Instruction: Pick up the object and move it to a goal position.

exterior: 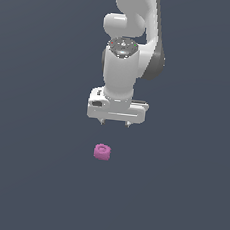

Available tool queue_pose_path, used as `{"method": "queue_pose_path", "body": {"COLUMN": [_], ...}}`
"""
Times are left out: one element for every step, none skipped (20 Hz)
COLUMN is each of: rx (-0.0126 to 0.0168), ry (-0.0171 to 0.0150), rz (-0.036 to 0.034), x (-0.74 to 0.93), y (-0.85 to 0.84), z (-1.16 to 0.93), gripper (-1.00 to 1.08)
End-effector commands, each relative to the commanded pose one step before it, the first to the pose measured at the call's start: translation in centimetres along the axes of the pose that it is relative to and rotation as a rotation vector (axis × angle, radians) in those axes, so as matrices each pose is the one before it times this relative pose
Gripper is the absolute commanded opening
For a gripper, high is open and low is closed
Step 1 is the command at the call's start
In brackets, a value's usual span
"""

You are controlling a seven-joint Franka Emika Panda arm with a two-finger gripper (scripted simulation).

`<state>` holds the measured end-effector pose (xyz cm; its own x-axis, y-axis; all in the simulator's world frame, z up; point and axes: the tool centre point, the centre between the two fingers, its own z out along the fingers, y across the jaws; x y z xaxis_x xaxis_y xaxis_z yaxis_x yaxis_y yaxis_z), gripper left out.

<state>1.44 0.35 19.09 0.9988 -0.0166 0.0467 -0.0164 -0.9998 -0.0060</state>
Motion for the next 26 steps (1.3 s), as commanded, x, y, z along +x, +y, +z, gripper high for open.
{"method": "queue_pose_path", "body": {"rx": [0.0,0.00008,0.00029,0.00046,0.00062,0.00078,0.00081,0.00064,0.00047,0.00029,0.00012,-0.00008,-0.00016,0.0,-0.00019,-0.00013,-0.00018,-0.00024,-0.0003,-0.00036,-0.00041,-0.00044,-0.00047,-0.00049,-0.00051,-0.00053], "ry": [0.0,-0.00031,-0.00094,-0.00151,-0.00208,-0.00264,-0.00279,-0.00223,-0.00163,-0.00101,-0.00037,0.00031,0.00044,0.0,0.00001,-0.00019,-0.00025,-0.00028,-0.0003,-0.00033,-0.00036,-0.0004,-0.00044,-0.0005,-0.00056,-0.00061], "rz": [0.0,-0.0018,-0.0053,-0.00848,-0.01172,-0.01485,-0.01566,-0.01246,-0.009,-0.00542,-0.00179,0.0018,0.0019,0.0,-0.00258,-0.00371,-0.00511,-0.00628,-0.00743,-0.00858,-0.00975,-0.01081,-0.0118,-0.01305,-0.0143,-0.01544], "x": [0.0,-0.011,-0.031,-0.05,-0.069,-0.086,-0.088,-0.068,-0.049,-0.031,-0.012,0.008,0.017,0.011,0.01,0.015,0.021,0.028,0.036,0.042,0.048,0.053,0.057,0.061,0.065,0.069], "y": [0.001,-0.064,-0.191,-0.304,-0.423,-0.537,-0.571,-0.461,-0.34,-0.213,-0.082,0.065,0.1,0.065,-0.018,0.002,0.004,0.019,0.032,0.044,0.053,0.061,0.067,0.069,0.076,0.081], "z": [0.0,-0.002,-0.003,-0.005,-0.007,-0.011,-0.012,-0.011,-0.009,-0.007,-0.003,0.0,0.007,0.014,0.009,0.022,0.03,0.039,0.048,0.057,0.066,0.073,0.08,0.088,0.096,0.104], "gripper": [1.0,1.0,1.0,1.0,1.0,1.0,1.0,1.0,1.0,1.0,1.0,1.0,1.0,1.0,1.0,1.0,1.0,1.0,1.0,1.0,1.0,1.0,1.0,1.0,1.0,1.0]}}
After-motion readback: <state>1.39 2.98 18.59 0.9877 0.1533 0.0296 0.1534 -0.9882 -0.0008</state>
